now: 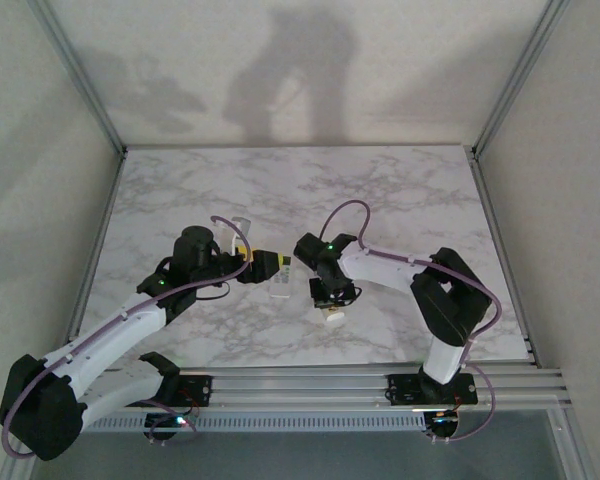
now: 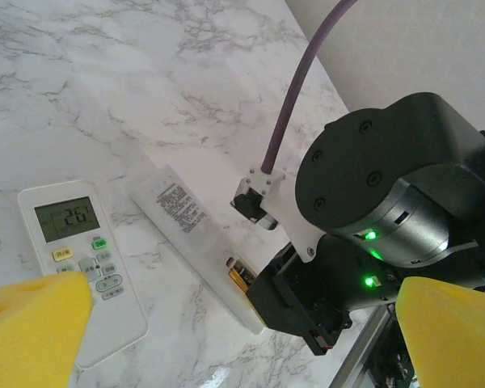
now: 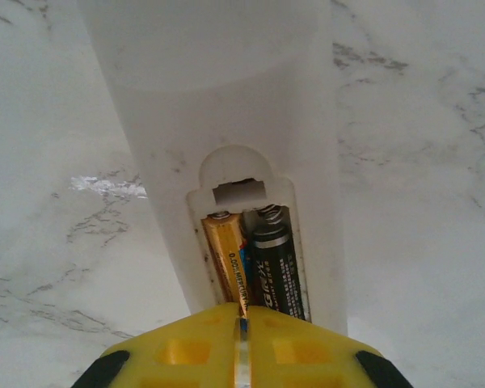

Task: Load the batteries into the remote control

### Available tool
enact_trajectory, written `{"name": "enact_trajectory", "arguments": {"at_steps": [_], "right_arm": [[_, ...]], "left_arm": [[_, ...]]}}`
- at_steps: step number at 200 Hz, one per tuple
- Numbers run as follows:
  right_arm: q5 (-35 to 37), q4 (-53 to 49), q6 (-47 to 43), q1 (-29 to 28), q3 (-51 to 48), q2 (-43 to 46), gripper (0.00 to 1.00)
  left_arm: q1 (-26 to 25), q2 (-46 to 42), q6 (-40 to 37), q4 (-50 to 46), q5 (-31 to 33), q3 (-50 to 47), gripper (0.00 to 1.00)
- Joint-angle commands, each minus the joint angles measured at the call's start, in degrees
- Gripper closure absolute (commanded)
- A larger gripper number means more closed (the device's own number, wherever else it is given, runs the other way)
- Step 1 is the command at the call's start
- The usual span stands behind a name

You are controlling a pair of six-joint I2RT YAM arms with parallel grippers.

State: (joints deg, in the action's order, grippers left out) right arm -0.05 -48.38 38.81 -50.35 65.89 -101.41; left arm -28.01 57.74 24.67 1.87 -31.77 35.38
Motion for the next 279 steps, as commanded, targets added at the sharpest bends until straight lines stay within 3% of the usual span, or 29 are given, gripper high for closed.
{"name": "enact_trajectory", "arguments": {"at_steps": [1, 41, 88, 279], "right_arm": [[0.88, -0.79, 0.55, -0.52, -0.29, -1.87, 0.89], [0.71, -0.9, 1.77, -0.5, 0.39, 3.45, 0.88], [5.09, -2.86, 2.18, -0.43, -1.44, 5.66, 0.75], [4.13, -0.65, 0.0, -0.73, -2.04, -0.55, 0.9]], "left_arm": [[0.42, -0.86, -0.18, 1.52, -0.31, -0.31, 0.04], [0.41, -0.86, -0.17, 1.47, -0.35, -0.32, 0.04], [0.41, -0.93, -0.06, 1.65, -0.47, -0.37, 0.04], [0.41, -1.92, -0.32, 1.12, -0.18, -0.65, 0.03]]}}
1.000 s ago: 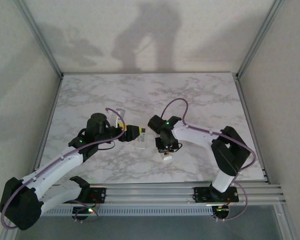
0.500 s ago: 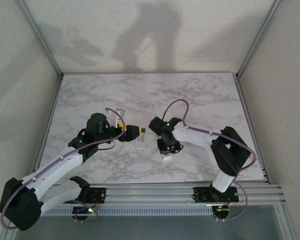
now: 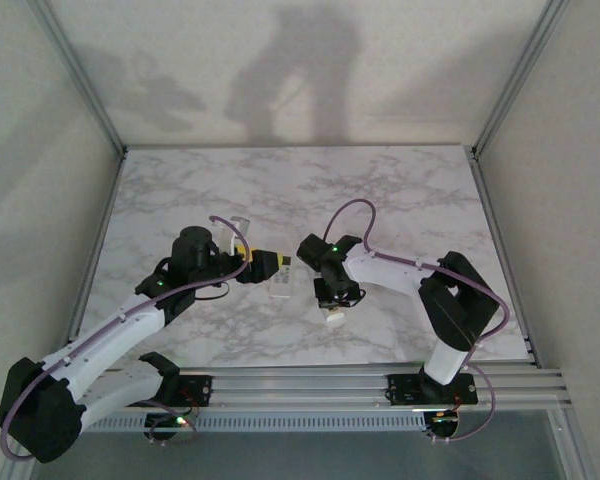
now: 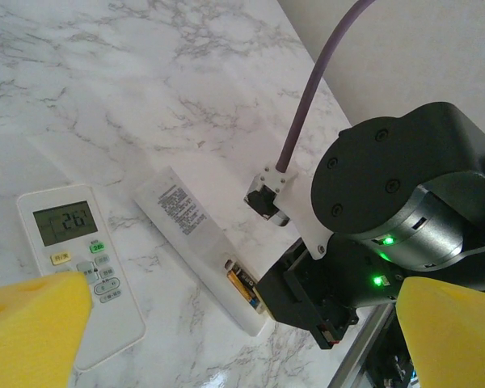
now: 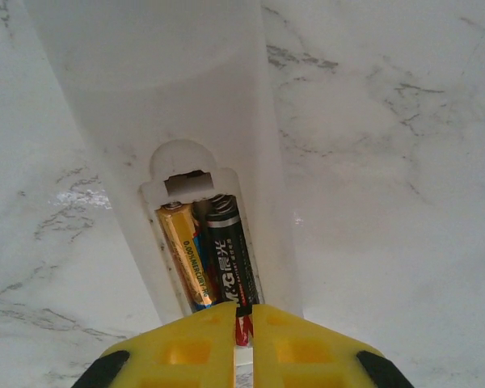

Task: Load the batteries into the remote control

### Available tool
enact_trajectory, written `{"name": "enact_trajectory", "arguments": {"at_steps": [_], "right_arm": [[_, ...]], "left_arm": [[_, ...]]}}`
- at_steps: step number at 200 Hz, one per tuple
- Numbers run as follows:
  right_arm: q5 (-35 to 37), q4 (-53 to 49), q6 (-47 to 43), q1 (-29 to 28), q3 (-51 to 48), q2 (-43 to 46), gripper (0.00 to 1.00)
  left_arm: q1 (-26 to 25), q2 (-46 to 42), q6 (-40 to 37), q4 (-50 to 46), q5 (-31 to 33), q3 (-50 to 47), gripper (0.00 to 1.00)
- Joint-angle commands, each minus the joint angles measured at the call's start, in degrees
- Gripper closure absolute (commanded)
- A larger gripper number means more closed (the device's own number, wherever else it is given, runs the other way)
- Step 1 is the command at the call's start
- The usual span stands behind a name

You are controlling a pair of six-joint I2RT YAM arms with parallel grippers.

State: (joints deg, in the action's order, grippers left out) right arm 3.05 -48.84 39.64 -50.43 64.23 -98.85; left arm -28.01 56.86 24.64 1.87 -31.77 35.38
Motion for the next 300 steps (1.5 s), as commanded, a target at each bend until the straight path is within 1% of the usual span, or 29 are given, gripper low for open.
{"name": "enact_trajectory", "arguments": {"at_steps": [1, 74, 93, 105, 114, 129, 142, 154, 166, 177, 182, 189, 198, 217, 232, 254, 278, 300], "right_arm": [[1.01, -0.15, -0.81, -0.64, -0.35, -3.15, 0.9], [1.53, 2.18, -0.89, -1.24, 1.11, -7.89, 0.91], [1.76, 1.61, -0.42, -1.24, 1.33, -4.11, 0.9], [2.62, 0.01, -0.27, -1.24, 2.53, -0.85, 0.88], [3.51, -1.27, -0.02, -1.01, 3.46, 1.48, 0.85], [4.5, -3.01, 0.25, -0.13, 4.83, 4.7, 0.77], [5.18, -3.58, 0.67, 1.24, 5.23, 6.96, 0.73], [6.17, -3.5, 1.56, 3.62, 4.55, 9.35, 0.71], [8.35, -3.33, 4.94, 7.09, 2.75, 12.25, 0.65], [9.03, -3.67, 11.28, 12.48, 0.24, 15.31, 0.53], [8.66, -3.71, 14.56, 15.17, -1.22, 16.67, 0.5], [7.19, -2.7, 18.76, 19.19, -3.4, 18.49, 0.5], [5.1, -0.54, 23.06, 22.86, -6.23, 20.45, 0.5], [2.16, 1.35, 30.68, 27.86, -9.03, 21.53, 0.48], [-2.82, 3.15, 34.32, 31.58, -10.18, 19.81, 0.48], [-8.07, 6.26, 38.23, 34.76, -11.08, 15.84, 0.48], [-10.54, 9.24, 41.48, 34.99, -11.49, 11.47, 0.47], [-12.21, 12.42, 41.69, 35.08, -11.55, 7.78, 0.46]], "left_arm": [[0.41, -1.05, -0.3, 1.12, -0.16, -0.66, 0.03], [0.41, -1.04, -0.47, 0.71, -0.07, -0.41, 0.03], [0.42, -1.21, -0.63, 0.34, 0.24, -0.33, 0.03], [0.41, -1.18, -0.56, 0.33, 0.29, -0.3, 0.03], [0.41, -1.11, -0.58, 0.43, 0.31, -0.29, 0.03], [0.41, -0.79, -0.39, 0.82, 0.06, -0.22, 0.03], [0.41, -0.48, -0.33, 0.89, -0.12, -0.05, 0.03], [0.41, -0.63, -0.26, 0.78, -0.16, 0.07, 0.03], [0.41, -1.08, -0.25, 0.72, -0.06, 0.13, 0.03], [0.41, -1.56, -0.16, 0.77, 0.09, 0.06, 0.03], [0.41, -1.82, -0.16, 0.78, 0.25, 0.04, 0.03], [0.42, -2.09, -0.21, 0.66, 0.37, 0.05, 0.03], [0.41, -2.37, -0.29, 0.52, 0.47, 0.13, 0.03], [0.41, -2.64, -0.7, -0.19, 0.66, 0.53, 0.03], [0.41, -2.73, -1.16, -0.89, 0.74, 0.67, 0.03], [0.41, -2.9, -1.64, -1.24, 1.02, 0.57, 0.03], [0.41, -3.24, -2.0, -1.43, 1.31, 0.49, 0.03], [0.41, -3.28, -2.39, -1.73, 1.63, 0.4, 0.03]]}}
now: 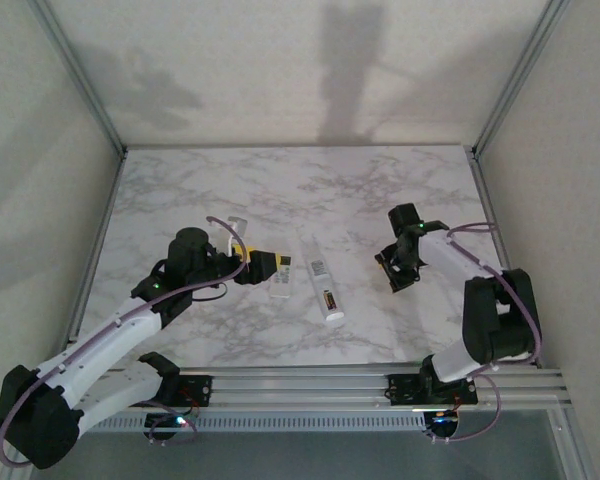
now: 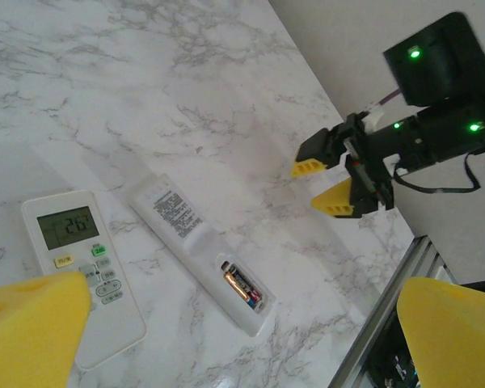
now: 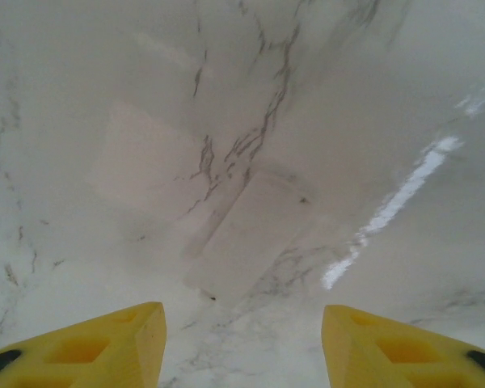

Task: Load the batteries into the remote control

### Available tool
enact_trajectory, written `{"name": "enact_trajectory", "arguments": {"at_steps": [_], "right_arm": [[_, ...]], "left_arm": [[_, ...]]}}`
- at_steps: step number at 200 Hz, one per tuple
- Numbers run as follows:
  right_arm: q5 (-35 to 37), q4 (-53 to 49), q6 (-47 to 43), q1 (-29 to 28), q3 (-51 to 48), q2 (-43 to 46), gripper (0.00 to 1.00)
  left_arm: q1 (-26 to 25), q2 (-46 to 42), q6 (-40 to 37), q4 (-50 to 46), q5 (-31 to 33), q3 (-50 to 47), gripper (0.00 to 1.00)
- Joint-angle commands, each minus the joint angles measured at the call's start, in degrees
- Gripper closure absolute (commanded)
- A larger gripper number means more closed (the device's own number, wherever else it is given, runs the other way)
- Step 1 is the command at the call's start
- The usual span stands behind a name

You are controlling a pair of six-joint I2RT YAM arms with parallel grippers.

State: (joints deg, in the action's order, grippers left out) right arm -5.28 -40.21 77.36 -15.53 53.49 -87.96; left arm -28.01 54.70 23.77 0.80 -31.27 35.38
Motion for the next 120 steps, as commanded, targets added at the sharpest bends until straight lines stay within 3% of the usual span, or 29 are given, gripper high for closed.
{"name": "enact_trajectory", "arguments": {"at_steps": [1, 44, 60, 69, 90, 105, 120], "right_arm": [[-3.88, 3.79, 3.97, 0.18, -0.82, -3.1, 0.46], [-3.06, -0.73, -5.23, -0.2, 3.11, -6.97, 0.49], [-0.02, -0.64, -14.99, -1.65, 4.22, -4.26, 0.49], [2.66, -0.68, -24.38, -2.85, 6.24, -2.06, 0.49], [8.81, -1.89, -56.03, -6.69, 10.47, 1.12, 0.47], [6.52, -8.14, -76.51, -7.4, 12.69, -0.11, 0.46], [7.35, -13.24, -90.95, -8.01, 12.44, -1.9, 0.46]], "left_arm": [[0.41, -1.1, -1.52, -0.69, 1.08, 0.4, 0.03], [0.41, -0.73, -2.28, -0.8, 1.67, 0.26, 0.03], [0.41, -0.4, -2.36, -0.4, 1.61, 0.18, 0.03], [0.41, -0.22, -2.41, -0.29, 1.56, 0.21, 0.03], [0.41, -0.48, -2.59, -0.22, 1.51, -0.02, 0.03], [0.41, -0.47, -2.7, 0.08, 1.4, -0.17, 0.03], [0.41, -0.49, -2.61, 0.17, 1.34, -0.3, 0.03]]}}
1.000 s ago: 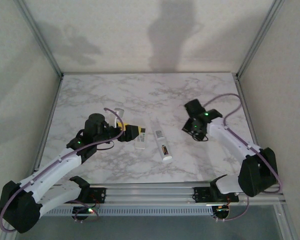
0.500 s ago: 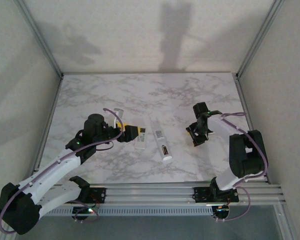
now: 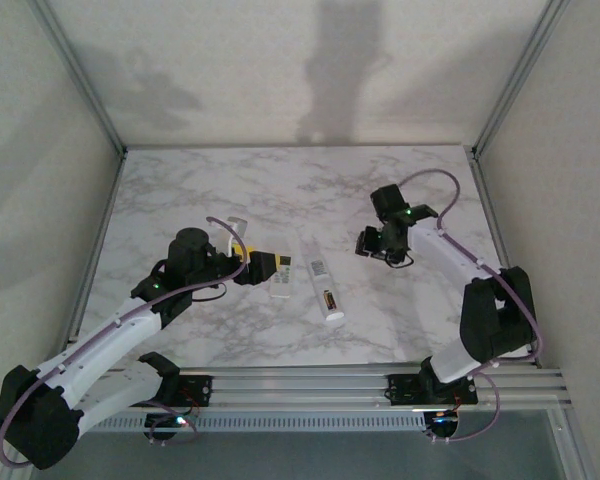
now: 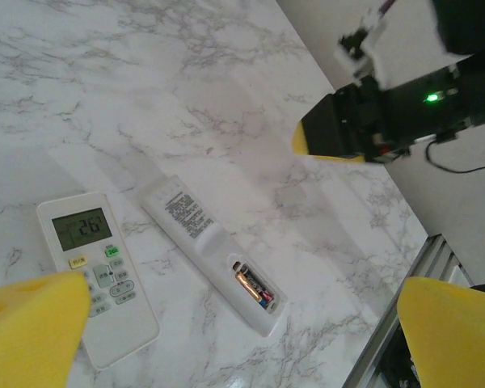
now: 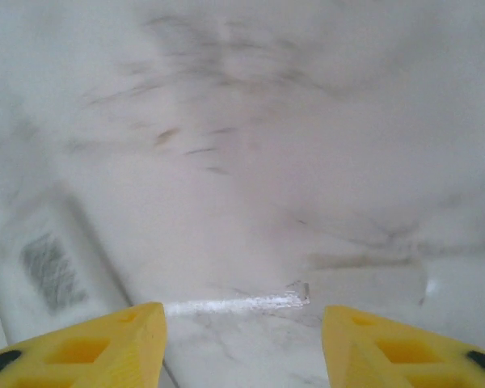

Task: Load the batteries into the remote control

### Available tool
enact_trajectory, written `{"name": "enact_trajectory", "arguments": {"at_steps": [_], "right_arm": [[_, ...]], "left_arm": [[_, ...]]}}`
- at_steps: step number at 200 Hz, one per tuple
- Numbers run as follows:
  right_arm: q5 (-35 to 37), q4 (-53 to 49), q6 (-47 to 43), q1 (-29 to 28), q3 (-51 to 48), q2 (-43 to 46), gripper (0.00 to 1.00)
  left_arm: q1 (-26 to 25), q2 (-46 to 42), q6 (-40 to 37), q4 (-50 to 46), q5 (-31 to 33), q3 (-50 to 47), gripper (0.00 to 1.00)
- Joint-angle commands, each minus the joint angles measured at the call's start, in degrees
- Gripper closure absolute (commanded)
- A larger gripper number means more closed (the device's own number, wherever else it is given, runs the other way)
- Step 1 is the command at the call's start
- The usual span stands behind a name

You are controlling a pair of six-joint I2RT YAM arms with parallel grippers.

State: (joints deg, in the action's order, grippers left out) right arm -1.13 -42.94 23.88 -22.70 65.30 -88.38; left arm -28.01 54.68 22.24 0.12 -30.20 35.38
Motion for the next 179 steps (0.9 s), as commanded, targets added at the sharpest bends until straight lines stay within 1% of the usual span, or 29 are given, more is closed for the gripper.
{"name": "enact_trajectory", "arguments": {"at_steps": [1, 24, 40, 51, 61, 71, 82, 86, 101, 125, 141, 149, 161, 179], "right_arm": [[3.53, -10.42, -38.23, -0.98, 0.41, -1.47, 0.47], [3.2, -8.27, -48.42, -2.08, -1.03, -3.07, 0.47], [6.45, -8.73, -52.77, -2.02, -0.08, -6.79, 0.47], [7.4, -10.07, -55.12, -2.02, 0.59, -9.51, 0.47], [8.28, -10.06, -56.51, -2.15, 0.61, -11.49, 0.48], [7.1, -9.96, -57.67, -2.12, 0.64, -12.67, 0.48], [6.93, -9.3, -58.74, -2.15, 0.36, -13.49, 0.45], [7.36, -9.13, -59.31, -2.17, 0.35, -13.92, 0.42], [7.76, -9.12, -61.18, -2.15, 0.43, -15.23, 0.38], [6.96, -6.96, -61.29, -2.13, 0.05, -15.79, 0.38], [7.37, -6.28, -61.78, -2.17, -0.68, -16.92, 0.41], [7.24, -6.25, -61.83, -2.25, -0.63, -17.38, 0.44], [6.37, -7.4, -61.68, -2.31, 0.2, -18.39, 0.51], [5.98, -8.88, -61.7, -2.44, 1.47, -19.45, 0.65]], "left_arm": [[0.41, -0.5, -1.07, 0.94, 0.29, -0.3, 0.03], [0.41, -0.72, -0.53, 1.15, 0.05, -0.17, 0.03], [0.41, -1.28, -0.71, 0.63, 0.12, -0.18, 0.03], [0.44, -1.49, -1.04, 0.1, 0.38, -0.12, 0.03], [0.41, -1.55, -1.3, -0.18, 0.5, -0.1, 0.03], [0.42, -1.62, -1.32, -0.21, 0.73, -0.21, 0.03], [0.43, -1.67, -1.3, -0.17, 0.82, -0.37, 0.03], [0.42, -1.58, -1.24, -0.24, 0.85, -0.39, 0.03], [0.44, -1.47, -1.32, -0.46, 0.84, -0.46, 0.03], [0.49, -1.43, -1.41, -0.54, 1.38, -0.56, 0.03], [0.49, -1.39, -1.48, -0.46, 1.44, -0.47, 0.03], [0.46, -1.41, -1.52, -0.47, 1.51, -0.45, 0.03], [0.48, -1.19, -1.58, -0.47, 1.63, -0.52, 0.03], [0.5, -0.7, -1.67, -0.47, 1.55, -0.53, 0.03]]}}
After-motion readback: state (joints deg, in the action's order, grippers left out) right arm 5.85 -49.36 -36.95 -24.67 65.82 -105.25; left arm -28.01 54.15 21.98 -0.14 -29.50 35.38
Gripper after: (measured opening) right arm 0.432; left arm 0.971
